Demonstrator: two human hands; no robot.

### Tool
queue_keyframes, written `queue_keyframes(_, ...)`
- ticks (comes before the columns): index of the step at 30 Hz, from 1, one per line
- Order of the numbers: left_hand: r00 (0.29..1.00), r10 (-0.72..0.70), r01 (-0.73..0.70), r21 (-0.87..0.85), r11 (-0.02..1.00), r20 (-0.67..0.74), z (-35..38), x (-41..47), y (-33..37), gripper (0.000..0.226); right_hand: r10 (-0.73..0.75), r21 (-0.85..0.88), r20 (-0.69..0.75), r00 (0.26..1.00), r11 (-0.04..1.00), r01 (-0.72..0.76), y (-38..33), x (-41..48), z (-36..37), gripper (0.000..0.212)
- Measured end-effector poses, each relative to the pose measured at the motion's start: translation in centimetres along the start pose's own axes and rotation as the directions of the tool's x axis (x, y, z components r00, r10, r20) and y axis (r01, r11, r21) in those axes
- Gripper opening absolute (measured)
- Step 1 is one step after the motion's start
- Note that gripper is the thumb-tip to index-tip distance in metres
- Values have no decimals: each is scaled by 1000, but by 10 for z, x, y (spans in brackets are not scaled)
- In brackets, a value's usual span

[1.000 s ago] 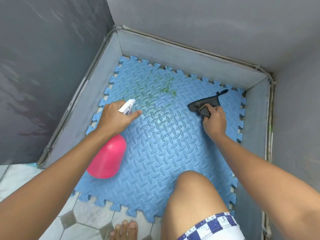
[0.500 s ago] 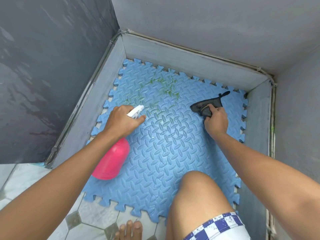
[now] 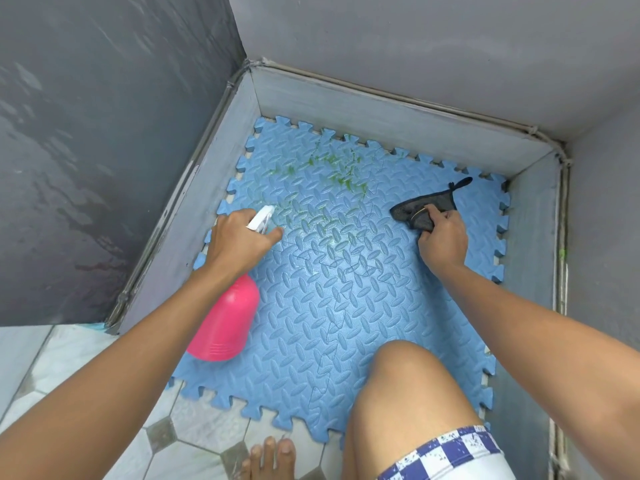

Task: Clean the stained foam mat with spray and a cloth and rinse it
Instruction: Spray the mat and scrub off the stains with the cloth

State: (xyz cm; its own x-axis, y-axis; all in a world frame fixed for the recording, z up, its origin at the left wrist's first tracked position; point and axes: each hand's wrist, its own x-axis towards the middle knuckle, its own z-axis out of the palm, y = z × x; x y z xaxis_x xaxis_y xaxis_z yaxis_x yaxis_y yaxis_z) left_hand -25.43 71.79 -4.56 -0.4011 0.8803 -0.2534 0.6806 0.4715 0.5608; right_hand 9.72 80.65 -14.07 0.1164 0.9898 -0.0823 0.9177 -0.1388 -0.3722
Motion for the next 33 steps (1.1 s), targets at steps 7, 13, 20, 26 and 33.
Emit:
queue_keyframes(7, 997, 41, -45, -69, 997, -60, -3, 15, 20, 55, 14, -4, 4, 1000, 1000, -14, -3, -1, 0, 58)
queue_keyframes(13, 997, 60, -56, -86, 995, 49, 4, 32, 35, 47, 28, 3, 15, 999, 1000, -28, -3, -1, -1, 59)
queue_keyframes(20, 984, 152, -147, -63, 987, 96, 12, 25, 37, 53, 36, 10, 32, 999, 999, -36, -5, -2, -5, 59)
queue_keyframes(26, 953, 100, -84, -66, 994, 285, -2, 26, 31, 50, 62, 65, 64, 996, 996, -67, -5, 8, -10, 54)
queue_keyframes(33, 924, 13, -12, -5, 1000, 383, -3, -2, -15, 56, 95, 112, 30, 995, 989, -98, -29, 24, -3, 44)
